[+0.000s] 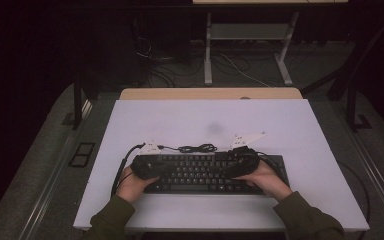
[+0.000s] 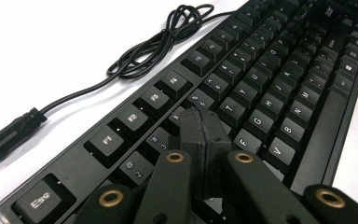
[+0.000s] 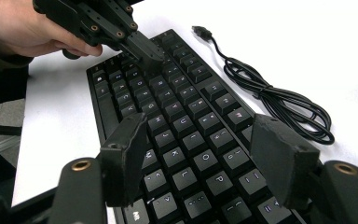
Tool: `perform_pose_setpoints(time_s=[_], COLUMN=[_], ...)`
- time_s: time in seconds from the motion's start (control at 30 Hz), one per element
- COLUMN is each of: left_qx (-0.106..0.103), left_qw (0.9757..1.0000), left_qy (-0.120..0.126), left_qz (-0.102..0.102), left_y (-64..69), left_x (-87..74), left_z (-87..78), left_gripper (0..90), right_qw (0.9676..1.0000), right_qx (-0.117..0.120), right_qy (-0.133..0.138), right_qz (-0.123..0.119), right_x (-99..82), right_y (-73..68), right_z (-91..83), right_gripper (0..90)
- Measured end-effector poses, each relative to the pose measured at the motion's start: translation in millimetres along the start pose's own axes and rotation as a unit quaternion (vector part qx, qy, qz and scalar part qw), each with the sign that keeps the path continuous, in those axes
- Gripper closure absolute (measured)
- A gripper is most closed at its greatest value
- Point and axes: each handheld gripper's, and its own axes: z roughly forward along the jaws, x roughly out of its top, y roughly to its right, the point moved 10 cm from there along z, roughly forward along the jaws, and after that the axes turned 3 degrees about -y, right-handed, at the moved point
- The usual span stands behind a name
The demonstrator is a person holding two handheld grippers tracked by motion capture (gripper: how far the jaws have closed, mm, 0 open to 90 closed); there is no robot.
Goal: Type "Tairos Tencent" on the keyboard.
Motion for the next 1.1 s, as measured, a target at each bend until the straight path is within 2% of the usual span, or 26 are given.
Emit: perform_pose_setpoints(time_s=[0.47,0.7,0.93,1.1], left_qx=[-0.002,-0.004,-0.007,-0.008], left_qw=[1.0,1.0,0.9999,0.9998], left_qy=[-0.005,0.004,0.013,0.017], left_qz=[0.003,0.002,0.003,0.005], left_y=[0.9,3.3,7.9,11.2], left_x=[-1.7,1.4,3.6,4.7], left_z=[3.7,-1.5,-5.4,-8.5], left_gripper=[89.0,88.7,75.9,64.3], right_qw=[1.0,1.0,1.0,1.0], right_qx=[-0.001,-0.001,0.002,0.003], right_qy=[-0.001,0.001,-0.002,-0.001], right_qz=[0.001,0.002,0.0,-0.001], right_x=[-0.4,-0.1,-0.3,0.2], right_y=[0.2,0.3,-1.3,-2.1], right_z=[-0.2,-0.4,0.4,0.3], right_gripper=[35.8,36.7,45.1,55.3])
